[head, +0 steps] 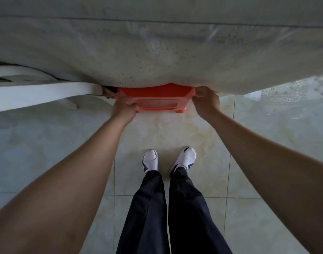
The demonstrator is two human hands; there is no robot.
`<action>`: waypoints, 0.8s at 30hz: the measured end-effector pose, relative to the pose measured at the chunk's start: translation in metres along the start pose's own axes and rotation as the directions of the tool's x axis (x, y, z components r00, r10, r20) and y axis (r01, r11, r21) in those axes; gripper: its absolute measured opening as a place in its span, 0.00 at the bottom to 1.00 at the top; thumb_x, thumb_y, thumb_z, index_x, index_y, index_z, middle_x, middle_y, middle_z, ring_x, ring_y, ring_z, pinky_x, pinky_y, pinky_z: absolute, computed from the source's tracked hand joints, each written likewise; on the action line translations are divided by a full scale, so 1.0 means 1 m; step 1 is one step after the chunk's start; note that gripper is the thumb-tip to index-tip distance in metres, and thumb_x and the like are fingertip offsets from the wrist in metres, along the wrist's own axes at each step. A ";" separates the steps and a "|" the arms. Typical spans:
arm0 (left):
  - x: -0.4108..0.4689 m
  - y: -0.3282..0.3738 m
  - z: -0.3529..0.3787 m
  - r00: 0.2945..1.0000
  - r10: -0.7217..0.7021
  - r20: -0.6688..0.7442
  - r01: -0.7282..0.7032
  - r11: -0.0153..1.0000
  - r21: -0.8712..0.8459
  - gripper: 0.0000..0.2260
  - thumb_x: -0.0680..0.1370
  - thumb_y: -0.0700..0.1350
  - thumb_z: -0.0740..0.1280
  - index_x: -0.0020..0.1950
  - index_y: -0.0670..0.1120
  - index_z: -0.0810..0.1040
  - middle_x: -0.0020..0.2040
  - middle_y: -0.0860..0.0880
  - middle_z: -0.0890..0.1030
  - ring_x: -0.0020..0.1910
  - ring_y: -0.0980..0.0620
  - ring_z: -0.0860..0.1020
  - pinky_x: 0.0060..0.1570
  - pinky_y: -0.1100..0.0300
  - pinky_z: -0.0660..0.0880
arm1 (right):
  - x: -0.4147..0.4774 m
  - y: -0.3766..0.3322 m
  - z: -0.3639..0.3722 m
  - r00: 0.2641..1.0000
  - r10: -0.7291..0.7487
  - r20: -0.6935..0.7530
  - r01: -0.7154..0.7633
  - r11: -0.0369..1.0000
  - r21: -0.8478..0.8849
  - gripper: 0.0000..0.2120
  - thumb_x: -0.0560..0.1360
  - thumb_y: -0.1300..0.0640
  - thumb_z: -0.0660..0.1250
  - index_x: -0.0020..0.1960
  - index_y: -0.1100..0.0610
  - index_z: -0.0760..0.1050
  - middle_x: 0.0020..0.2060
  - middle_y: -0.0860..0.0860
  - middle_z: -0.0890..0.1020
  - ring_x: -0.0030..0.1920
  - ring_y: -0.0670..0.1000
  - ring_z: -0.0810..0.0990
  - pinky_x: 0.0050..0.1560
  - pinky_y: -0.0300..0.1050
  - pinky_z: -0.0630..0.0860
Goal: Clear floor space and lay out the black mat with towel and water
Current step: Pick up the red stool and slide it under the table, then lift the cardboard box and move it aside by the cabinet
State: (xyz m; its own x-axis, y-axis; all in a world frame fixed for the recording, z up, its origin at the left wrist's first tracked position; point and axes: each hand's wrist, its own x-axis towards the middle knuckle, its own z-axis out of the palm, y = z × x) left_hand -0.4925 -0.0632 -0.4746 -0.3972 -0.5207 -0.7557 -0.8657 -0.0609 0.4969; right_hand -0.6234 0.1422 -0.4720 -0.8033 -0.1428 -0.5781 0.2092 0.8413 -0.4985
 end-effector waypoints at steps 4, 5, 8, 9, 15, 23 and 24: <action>-0.037 -0.007 -0.005 0.991 0.086 0.099 -0.101 0.983 0.155 0.04 0.76 0.45 0.63 0.46 0.50 0.77 0.50 0.45 0.84 0.44 0.44 0.81 0.43 0.56 0.72 | -0.042 0.004 -0.019 0.994 -0.108 0.032 0.109 0.993 -0.048 0.15 0.76 0.62 0.60 0.61 0.58 0.77 0.56 0.55 0.81 0.54 0.56 0.79 0.52 0.45 0.75; -0.048 -0.005 -0.007 0.987 0.109 0.122 -0.136 0.960 0.245 0.05 0.76 0.47 0.63 0.46 0.51 0.78 0.49 0.46 0.84 0.46 0.44 0.81 0.43 0.55 0.72 | -0.054 0.007 -0.025 0.990 -0.138 0.036 0.140 0.988 -0.065 0.14 0.76 0.62 0.60 0.60 0.58 0.77 0.55 0.56 0.81 0.53 0.56 0.80 0.52 0.46 0.75; -0.075 -0.012 -0.008 0.967 0.157 0.203 -0.231 0.877 0.421 0.06 0.77 0.52 0.62 0.46 0.53 0.77 0.45 0.51 0.83 0.45 0.48 0.81 0.39 0.58 0.71 | -0.090 0.022 -0.032 0.978 -0.198 0.064 0.203 0.975 -0.088 0.13 0.76 0.63 0.61 0.58 0.58 0.78 0.53 0.56 0.81 0.52 0.56 0.80 0.54 0.47 0.76; -0.086 -0.011 -0.006 0.952 0.176 0.249 -0.278 0.836 0.473 0.06 0.77 0.53 0.61 0.46 0.54 0.76 0.45 0.52 0.82 0.44 0.49 0.80 0.38 0.59 0.70 | -0.105 0.029 -0.036 0.980 -0.190 0.056 0.194 0.977 -0.086 0.13 0.76 0.63 0.61 0.58 0.58 0.78 0.53 0.56 0.81 0.52 0.56 0.80 0.55 0.47 0.76; -0.130 -0.017 0.009 0.881 0.291 0.373 -0.469 0.639 0.609 0.08 0.78 0.53 0.62 0.47 0.52 0.77 0.44 0.55 0.81 0.45 0.50 0.79 0.42 0.57 0.75 | -0.183 0.074 -0.040 0.998 -0.052 0.041 0.053 0.998 -0.027 0.13 0.75 0.61 0.63 0.58 0.58 0.78 0.53 0.54 0.82 0.54 0.54 0.80 0.50 0.38 0.69; -0.202 -0.070 0.063 0.750 0.295 0.592 -0.653 0.471 0.593 0.09 0.78 0.49 0.63 0.56 0.50 0.76 0.49 0.52 0.81 0.47 0.48 0.79 0.49 0.53 0.77 | -0.311 0.173 -0.019 0.968 0.242 -0.063 -0.229 0.959 0.168 0.15 0.77 0.56 0.62 0.62 0.56 0.75 0.53 0.54 0.82 0.54 0.55 0.80 0.52 0.45 0.74; -0.212 -0.080 0.070 0.727 0.287 0.624 -0.678 0.441 0.588 0.09 0.78 0.49 0.63 0.56 0.50 0.77 0.48 0.52 0.81 0.47 0.49 0.79 0.48 0.53 0.77 | -0.329 0.188 -0.014 0.958 0.275 -0.084 -0.256 0.947 0.193 0.15 0.77 0.56 0.62 0.62 0.57 0.75 0.53 0.54 0.82 0.53 0.55 0.80 0.52 0.45 0.74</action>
State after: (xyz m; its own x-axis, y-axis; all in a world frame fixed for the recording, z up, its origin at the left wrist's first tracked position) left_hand -0.3604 0.1117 -0.3842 -0.7275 0.1351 -0.6727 -0.2913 0.8269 0.4810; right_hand -0.3277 0.3543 -0.3668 -0.7586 0.1389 -0.6365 0.5110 0.7330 -0.4490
